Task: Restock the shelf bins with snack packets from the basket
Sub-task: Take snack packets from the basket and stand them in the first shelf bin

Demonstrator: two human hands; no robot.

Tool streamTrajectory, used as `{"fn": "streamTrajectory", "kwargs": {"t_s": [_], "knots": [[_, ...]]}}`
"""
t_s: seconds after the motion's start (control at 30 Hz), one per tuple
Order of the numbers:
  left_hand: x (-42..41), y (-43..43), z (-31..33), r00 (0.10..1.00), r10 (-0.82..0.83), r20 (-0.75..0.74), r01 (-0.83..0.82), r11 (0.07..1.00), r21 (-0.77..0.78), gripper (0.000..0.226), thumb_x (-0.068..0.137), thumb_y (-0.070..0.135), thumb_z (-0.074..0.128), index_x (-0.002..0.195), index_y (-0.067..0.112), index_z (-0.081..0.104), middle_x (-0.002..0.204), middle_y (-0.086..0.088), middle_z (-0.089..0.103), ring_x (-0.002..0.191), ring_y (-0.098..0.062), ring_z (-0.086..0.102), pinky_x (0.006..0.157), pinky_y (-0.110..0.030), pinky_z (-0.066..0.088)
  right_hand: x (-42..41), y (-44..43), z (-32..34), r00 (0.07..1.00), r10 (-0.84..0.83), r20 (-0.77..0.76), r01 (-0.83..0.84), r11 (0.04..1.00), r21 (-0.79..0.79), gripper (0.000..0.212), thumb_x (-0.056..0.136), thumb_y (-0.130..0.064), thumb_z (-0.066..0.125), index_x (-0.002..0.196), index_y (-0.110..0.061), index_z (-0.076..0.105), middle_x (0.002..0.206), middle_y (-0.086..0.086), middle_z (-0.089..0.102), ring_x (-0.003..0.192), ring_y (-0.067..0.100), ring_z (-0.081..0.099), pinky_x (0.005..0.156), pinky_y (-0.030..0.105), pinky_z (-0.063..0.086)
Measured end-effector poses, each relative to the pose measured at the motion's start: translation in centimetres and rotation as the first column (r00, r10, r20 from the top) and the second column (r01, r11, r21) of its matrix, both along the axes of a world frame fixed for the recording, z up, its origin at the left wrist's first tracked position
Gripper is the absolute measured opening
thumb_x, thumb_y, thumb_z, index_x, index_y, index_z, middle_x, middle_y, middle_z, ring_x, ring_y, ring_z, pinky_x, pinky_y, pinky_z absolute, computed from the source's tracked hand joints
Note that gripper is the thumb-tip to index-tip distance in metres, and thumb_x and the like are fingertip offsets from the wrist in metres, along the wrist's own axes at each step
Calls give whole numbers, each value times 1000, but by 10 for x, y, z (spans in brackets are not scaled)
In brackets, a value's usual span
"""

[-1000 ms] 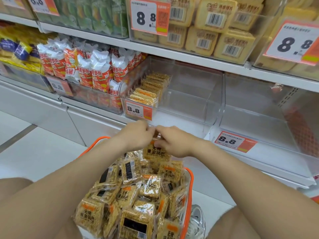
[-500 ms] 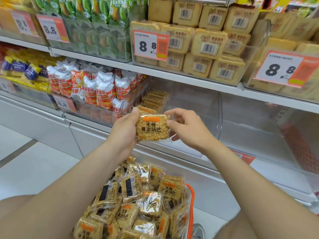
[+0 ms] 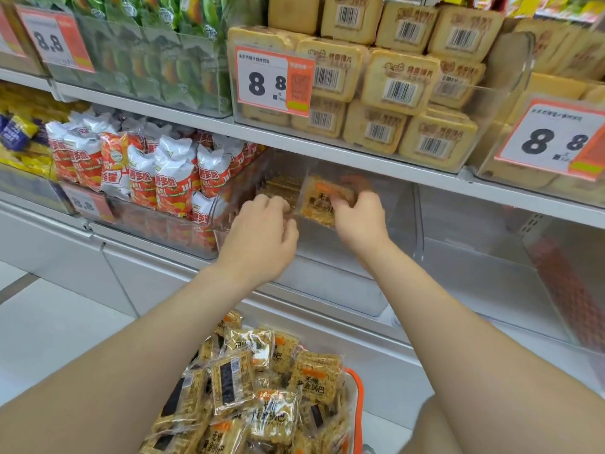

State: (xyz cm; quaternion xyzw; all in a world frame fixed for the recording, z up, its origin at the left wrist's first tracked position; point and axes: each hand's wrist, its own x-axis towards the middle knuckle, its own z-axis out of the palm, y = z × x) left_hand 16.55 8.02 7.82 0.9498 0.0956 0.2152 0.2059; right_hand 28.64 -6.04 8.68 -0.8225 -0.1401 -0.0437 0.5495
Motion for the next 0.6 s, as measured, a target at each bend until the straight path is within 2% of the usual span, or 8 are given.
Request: {"fn": "streamTrajectory", "kwargs": {"t_s": [0.07,0.13,0.2,0.27,0.33,0.47,0.53,0.6], "knots": [[6,2,-8,995,-62,-73,73,983,171,33,106,37,42,118,19,67,117,-3,61,111,-27,53,96,-47,45,18,6,-8,992,-123,22,124,985,-120,37,91,-24,57,124,-42,55,121,2,67,124,36,56,102,47,52],[12,3,-15,986,-96,-134,133,944,303,42,105,43,34,112,24,70,116,4,63,117,-23,54,101,-44,38,32,13,-13,982,-188,-26,177,957,-230,41,94,-15,53,127,-39,57,122,7,67,129,38,49,95,42,52],[17,5,-20,978,-105,-181,163,924,344,56,101,49,23,111,25,73,125,6,65,130,-21,51,109,-43,33,45,20,-13,966,-244,-89,202,921,-332,42,98,-10,51,129,-36,60,123,8,66,130,35,47,82,33,45],[22,9,-25,973,-107,-206,175,921,348,67,97,54,18,118,24,74,140,4,61,143,-22,43,119,-47,28,56,27,-14,949,-295,-115,226,885,-407,43,98,-10,52,128,-37,63,129,5,65,130,33,49,81,30,34],[26,14,-27,969,-102,-226,181,915,362,69,95,57,18,126,25,71,149,2,54,149,-23,36,123,-52,23,62,33,-18,943,-320,-97,250,867,-432,45,94,-6,53,126,-35,66,132,4,64,130,32,51,84,31,33],[29,23,-28,955,-101,-277,199,914,354,75,93,65,16,136,30,67,159,-1,46,150,-24,34,123,-54,22,73,40,-21,939,-342,-27,299,856,-422,43,89,-1,61,122,-28,69,129,5,68,131,27,53,108,40,39],[31,25,-29,954,-101,-284,198,921,336,78,91,68,14,137,32,65,159,-1,45,147,-23,36,122,-53,24,81,42,-20,933,-359,-22,325,868,-376,30,95,-13,65,122,-25,70,131,8,67,131,30,53,110,41,41],[32,26,-29,954,-107,-281,199,926,321,79,90,70,16,137,31,65,156,0,47,144,-23,38,120,-51,27,86,44,-23,937,-349,-15,322,879,-353,29,96,-13,66,124,-22,70,134,12,62,132,32,51,108,42,44]]}}
